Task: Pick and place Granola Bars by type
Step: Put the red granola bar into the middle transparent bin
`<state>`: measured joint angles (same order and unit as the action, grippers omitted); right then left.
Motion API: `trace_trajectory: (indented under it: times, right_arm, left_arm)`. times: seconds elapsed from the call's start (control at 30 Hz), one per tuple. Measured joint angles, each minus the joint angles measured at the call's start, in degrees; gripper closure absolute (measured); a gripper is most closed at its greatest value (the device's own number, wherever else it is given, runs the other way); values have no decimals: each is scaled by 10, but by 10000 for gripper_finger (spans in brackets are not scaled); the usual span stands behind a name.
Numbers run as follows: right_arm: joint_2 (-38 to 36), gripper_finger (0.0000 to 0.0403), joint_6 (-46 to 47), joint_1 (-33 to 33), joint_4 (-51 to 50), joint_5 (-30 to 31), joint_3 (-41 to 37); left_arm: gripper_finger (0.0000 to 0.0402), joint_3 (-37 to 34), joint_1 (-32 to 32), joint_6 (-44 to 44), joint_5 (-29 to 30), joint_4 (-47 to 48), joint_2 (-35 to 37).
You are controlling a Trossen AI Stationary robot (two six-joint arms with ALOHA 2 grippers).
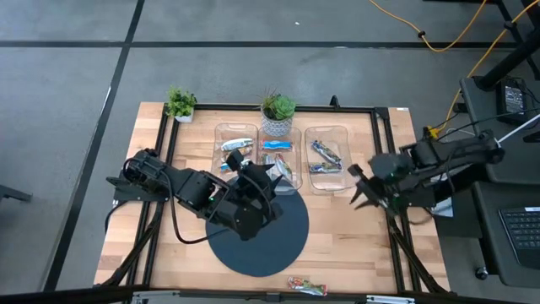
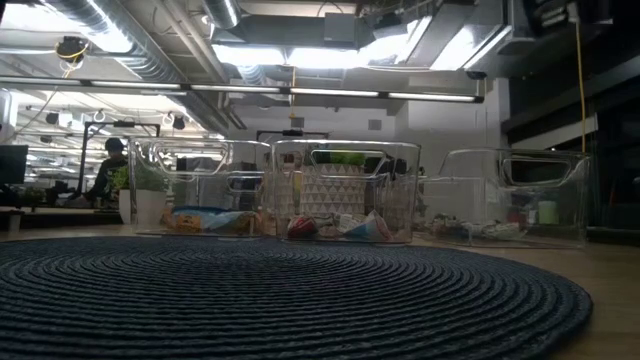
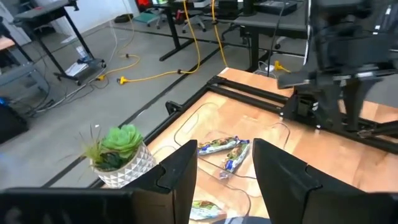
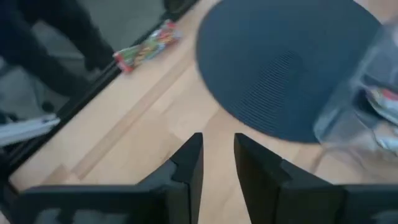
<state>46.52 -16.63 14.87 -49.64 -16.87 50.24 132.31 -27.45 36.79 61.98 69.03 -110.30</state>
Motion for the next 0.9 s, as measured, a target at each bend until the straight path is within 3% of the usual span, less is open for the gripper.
trace_trajectory:
  times: [0.23,0.47,0.57,0.77,0.9]
  right_arm:
    - [42,309,29,169,86,121,3]
    - [179,309,72,290,168,228,77]
    - [255,309,95,312,168,228,127]
    - [406,305,166,332,138,152,229]
    - [489,296,231,340,101,148,282]
  left_arm:
    - [254,0,-13,0,0,14,0]
    - [255,0,-32,1,-26,46,0]
    - [254,0,-42,0,-49,57,0]
    - [255,0,-60,0,-60,91,0]
    - [255,0,-71,-10,-60,94,0]
